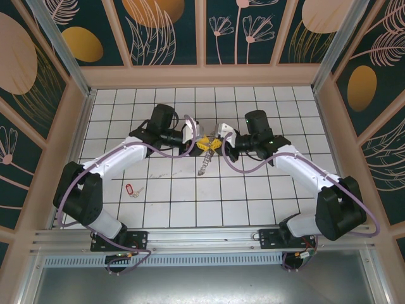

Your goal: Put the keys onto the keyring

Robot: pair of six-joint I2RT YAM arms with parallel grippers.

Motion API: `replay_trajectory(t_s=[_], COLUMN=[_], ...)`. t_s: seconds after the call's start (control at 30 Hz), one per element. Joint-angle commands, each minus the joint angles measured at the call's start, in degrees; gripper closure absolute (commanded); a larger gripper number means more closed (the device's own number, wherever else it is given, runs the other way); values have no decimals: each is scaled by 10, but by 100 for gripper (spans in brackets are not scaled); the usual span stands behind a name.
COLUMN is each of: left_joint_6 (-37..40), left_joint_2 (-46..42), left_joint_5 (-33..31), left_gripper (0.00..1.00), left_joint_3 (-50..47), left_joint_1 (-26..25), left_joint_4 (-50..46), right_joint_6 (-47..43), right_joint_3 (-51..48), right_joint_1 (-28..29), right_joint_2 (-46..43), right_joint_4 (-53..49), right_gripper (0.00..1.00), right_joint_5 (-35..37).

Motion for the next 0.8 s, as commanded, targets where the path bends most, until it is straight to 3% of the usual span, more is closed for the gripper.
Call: replay_trajectory(t_s=[0.0, 0.67, 0.77], left_joint_6=[29, 49, 50], left_joint_2=[8, 33, 31], left_joint_5=[-4, -13, -10], left_gripper=[69, 76, 90], left_joint_3=[19, 47, 47], left_joint_1=[-3, -5, -5], left_joint_4=[-42, -81, -77], right_joint_6=[-13, -9, -9], right_joint_3=[20, 22, 23], right_joint_1=[6, 15, 16], right_joint_2=[3, 7, 9], right_joint_4=[-6, 3, 2], right_gripper=[100, 100, 100], right_joint_5=[-3, -3, -1])
